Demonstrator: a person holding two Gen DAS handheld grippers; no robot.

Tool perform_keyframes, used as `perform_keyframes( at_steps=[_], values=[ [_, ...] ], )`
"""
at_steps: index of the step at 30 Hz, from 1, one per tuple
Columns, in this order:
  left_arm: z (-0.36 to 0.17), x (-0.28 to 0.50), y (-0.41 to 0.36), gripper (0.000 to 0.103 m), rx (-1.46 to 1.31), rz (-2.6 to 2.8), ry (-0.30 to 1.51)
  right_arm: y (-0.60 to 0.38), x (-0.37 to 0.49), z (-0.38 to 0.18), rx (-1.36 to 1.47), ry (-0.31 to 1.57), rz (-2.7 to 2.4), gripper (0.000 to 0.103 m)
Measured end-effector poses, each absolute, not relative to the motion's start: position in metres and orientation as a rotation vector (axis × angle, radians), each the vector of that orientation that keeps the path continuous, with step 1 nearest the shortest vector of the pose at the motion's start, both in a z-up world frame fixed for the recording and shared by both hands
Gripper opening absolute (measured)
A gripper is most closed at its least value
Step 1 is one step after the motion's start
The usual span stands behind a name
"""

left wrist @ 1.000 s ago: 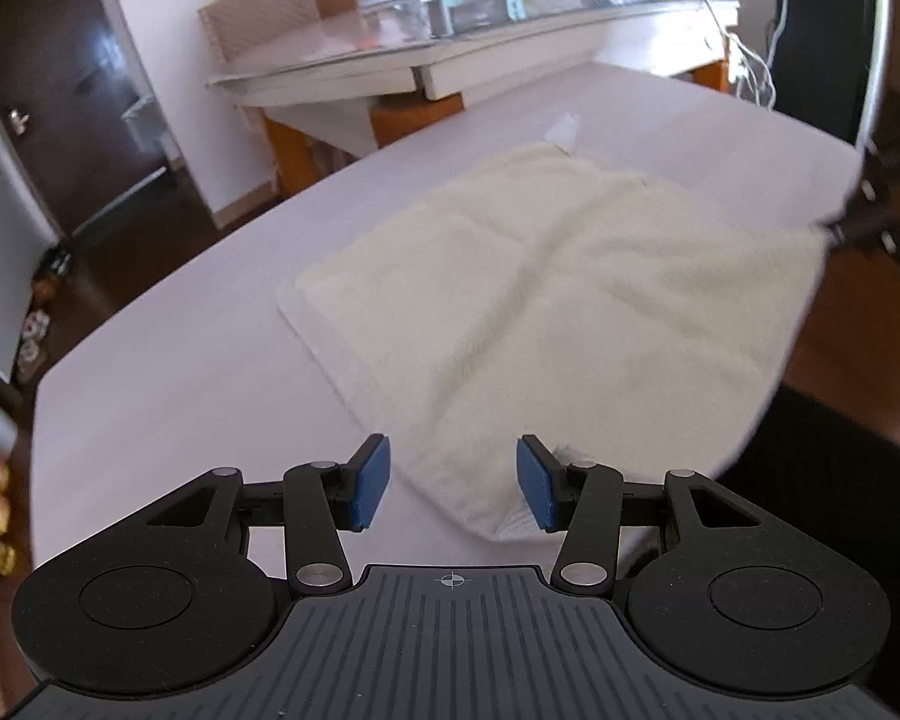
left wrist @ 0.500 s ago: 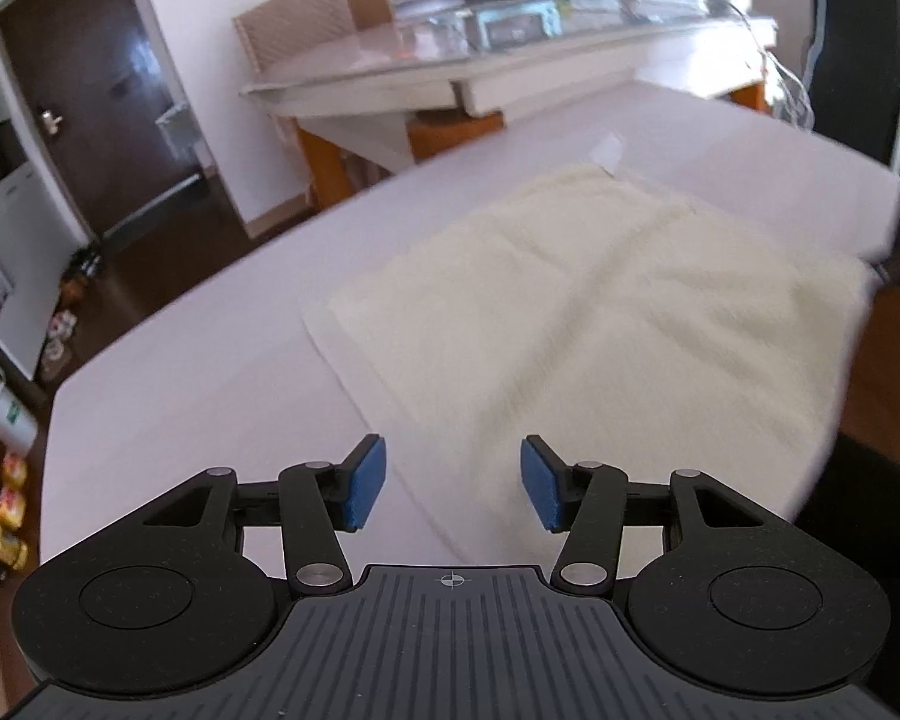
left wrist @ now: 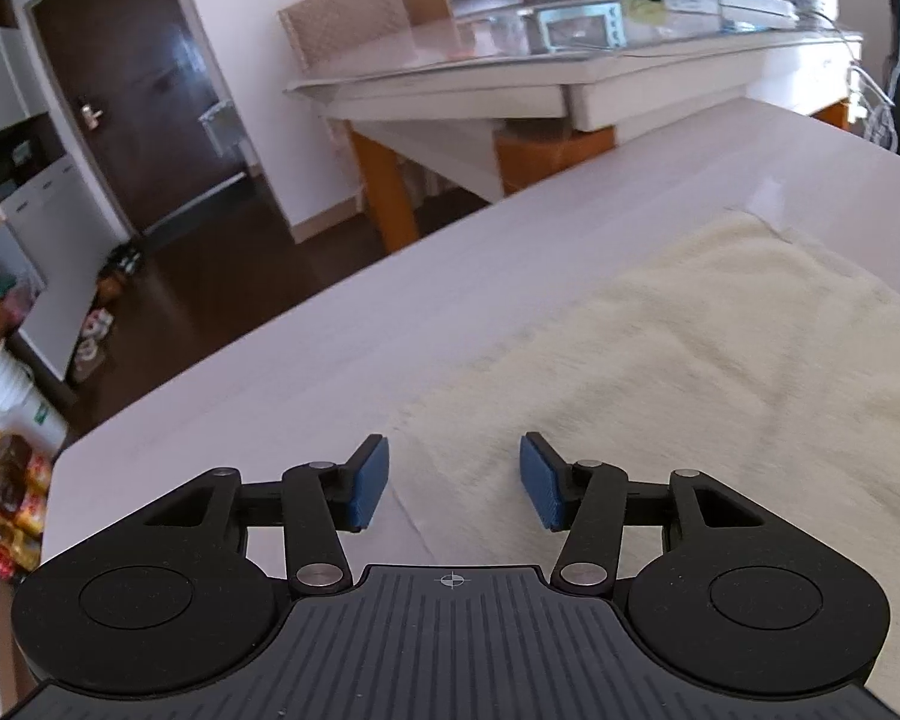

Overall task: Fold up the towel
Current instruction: 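Grasp the towel edge with the right gripper and lift it, then grasp the towel edge with the left gripper while the right gripper holds its edge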

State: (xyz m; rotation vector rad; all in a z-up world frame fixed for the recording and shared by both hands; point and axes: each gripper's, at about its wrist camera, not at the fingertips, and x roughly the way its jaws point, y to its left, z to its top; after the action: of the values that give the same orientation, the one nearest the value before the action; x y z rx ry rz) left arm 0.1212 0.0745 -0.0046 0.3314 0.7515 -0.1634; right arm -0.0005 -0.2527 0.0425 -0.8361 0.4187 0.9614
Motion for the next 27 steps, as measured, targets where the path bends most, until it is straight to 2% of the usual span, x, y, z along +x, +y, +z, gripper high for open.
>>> perform_keyframes(
  at_steps=[6,8,16,21,22,24,25,27],
  values=[
    [-0.006,0.142,0.084,0.055,0.326,-0.144,0.748,-0.251,0.004,0.041,-0.832,0.423,0.951,0.007],
    [-0.004,0.142,0.087,0.052,0.323,-0.137,0.747,-0.250,0.004,0.041,-0.832,0.424,0.949,0.007],
    [0.023,0.068,0.084,0.051,0.311,-0.260,0.744,-0.247,-0.004,0.039,-0.839,0.414,0.949,0.007],
    [0.026,0.004,0.074,0.037,0.324,-0.320,0.805,-0.245,-0.009,0.039,-0.843,0.405,0.945,0.007],
    [0.025,-0.004,0.072,0.027,0.330,-0.315,0.817,-0.245,-0.010,0.039,-0.843,0.404,0.942,0.007],
    [0.023,-0.015,0.071,0.019,0.320,-0.319,0.834,-0.245,-0.012,0.040,-0.844,0.402,0.938,0.007],
    [0.022,-0.022,0.071,0.011,0.300,-0.330,0.847,-0.245,-0.013,0.040,-0.844,0.402,0.936,0.007],
    [0.020,-0.029,0.069,0.009,0.287,-0.351,0.864,-0.245,-0.013,0.041,-0.840,0.403,0.935,0.007]
  ],
)
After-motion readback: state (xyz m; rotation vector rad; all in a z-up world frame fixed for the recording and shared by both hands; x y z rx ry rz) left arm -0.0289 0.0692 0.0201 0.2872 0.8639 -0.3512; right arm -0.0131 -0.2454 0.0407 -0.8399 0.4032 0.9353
